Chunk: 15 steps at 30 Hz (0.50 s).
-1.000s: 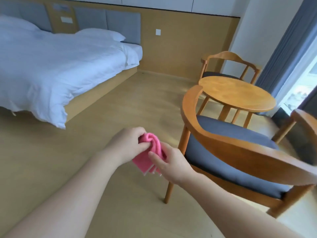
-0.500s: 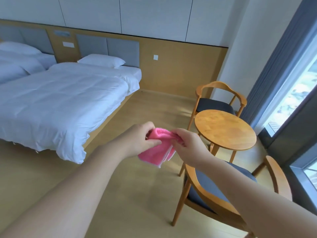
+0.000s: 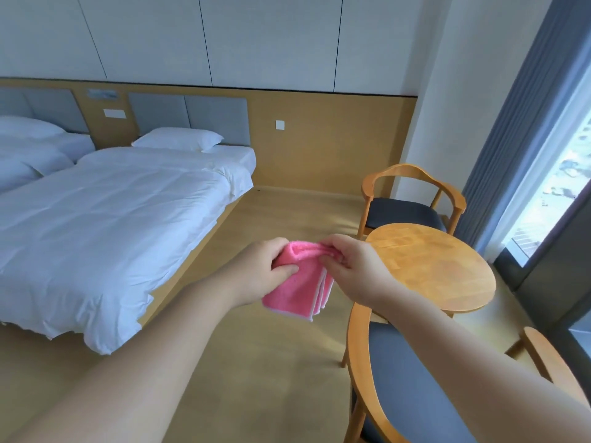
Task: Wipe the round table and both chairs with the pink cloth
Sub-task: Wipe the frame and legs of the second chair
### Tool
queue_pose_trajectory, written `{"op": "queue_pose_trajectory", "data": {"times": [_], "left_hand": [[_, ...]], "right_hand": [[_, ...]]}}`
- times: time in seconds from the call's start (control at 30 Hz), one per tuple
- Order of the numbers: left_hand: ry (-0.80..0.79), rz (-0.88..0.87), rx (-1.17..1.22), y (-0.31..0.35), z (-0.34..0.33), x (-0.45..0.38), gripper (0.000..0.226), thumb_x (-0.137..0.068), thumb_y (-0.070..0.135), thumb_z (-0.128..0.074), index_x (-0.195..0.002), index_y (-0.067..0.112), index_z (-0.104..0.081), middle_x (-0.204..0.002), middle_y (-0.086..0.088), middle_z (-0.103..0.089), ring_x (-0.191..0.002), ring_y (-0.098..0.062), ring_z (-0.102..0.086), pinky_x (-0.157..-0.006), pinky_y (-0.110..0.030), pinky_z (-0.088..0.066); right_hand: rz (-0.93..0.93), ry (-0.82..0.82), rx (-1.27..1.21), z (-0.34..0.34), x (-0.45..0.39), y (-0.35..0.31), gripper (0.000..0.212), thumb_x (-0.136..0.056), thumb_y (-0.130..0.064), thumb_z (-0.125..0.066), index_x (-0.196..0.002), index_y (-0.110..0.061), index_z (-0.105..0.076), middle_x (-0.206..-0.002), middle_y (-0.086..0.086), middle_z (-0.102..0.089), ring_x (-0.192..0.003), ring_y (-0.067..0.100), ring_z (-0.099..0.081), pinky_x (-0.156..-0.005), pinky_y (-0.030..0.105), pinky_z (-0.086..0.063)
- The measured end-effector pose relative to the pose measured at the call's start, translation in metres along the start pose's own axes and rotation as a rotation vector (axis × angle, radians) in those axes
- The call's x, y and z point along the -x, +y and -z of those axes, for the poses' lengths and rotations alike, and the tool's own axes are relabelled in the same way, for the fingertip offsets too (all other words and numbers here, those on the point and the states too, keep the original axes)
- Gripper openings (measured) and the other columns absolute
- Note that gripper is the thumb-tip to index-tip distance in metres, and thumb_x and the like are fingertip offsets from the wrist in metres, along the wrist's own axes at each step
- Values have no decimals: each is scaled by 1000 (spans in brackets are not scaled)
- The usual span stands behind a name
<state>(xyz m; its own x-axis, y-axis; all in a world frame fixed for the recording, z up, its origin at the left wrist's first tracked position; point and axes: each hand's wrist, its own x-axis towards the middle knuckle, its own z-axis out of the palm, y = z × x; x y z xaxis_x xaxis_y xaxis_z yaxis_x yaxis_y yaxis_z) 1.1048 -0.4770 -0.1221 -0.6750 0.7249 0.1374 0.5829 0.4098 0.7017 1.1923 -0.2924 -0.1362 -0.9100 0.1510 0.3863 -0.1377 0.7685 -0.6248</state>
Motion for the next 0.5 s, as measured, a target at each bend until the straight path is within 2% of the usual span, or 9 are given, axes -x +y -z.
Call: {"op": "queue_pose_trajectory", "data": {"times": [0.13,0.2,0.33,0.43,0.5], "left_hand": [[28,-3,-46,-30,24,-39,7,-89,23,-62,-89,17,-58,-79,0,-62,-66,-7,-51,-61,-24,-42],[33,-14,-42,-46,36,-59,7,-89,23,-63,-87,19,-58,-76,2,-60,-63,-4,-49,-59,-21,-40],[34,-61,-66,-83,62,-107,7,-87,23,-64,-86,19,-59,-72,5,-58,-60,-4,-48,-56,-17,-39],[29,-116,-21,-112,86,-150,3,-87,23,-64,-86,24,-60,-73,5,-60,-65,-8,-53,-58,-21,-43],[-6,-146,10,-134,104,-178,5,-86,24,-64,-86,28,-61,-76,5,-62,-67,-8,-55,-60,-24,-45]], "right_hand": [[52,-33,11,-12,-52,9,19,-89,-4,-56,-103,-12,-66,-79,-14,-59,-74,0,-54,-66,8,-40],[61,-63,37,-19,-80,10,19,-88,-4,-54,-102,-12,-65,-79,-16,-58,-73,0,-54,-66,10,-41],[17,-72,34,-40,-136,10,31,-81,0,-52,-107,-13,-62,-85,-11,-61,-78,11,-56,-65,15,-41],[34,-80,30,-62,-179,11,39,-80,-10,-65,-118,-16,-59,-98,-8,-65,-87,8,-59,-73,19,-47],[8,-32,40,-80,-207,12,33,-83,-23,-72,-113,-16,-61,-93,-10,-64,-83,3,-58,-70,17,-46]]}}
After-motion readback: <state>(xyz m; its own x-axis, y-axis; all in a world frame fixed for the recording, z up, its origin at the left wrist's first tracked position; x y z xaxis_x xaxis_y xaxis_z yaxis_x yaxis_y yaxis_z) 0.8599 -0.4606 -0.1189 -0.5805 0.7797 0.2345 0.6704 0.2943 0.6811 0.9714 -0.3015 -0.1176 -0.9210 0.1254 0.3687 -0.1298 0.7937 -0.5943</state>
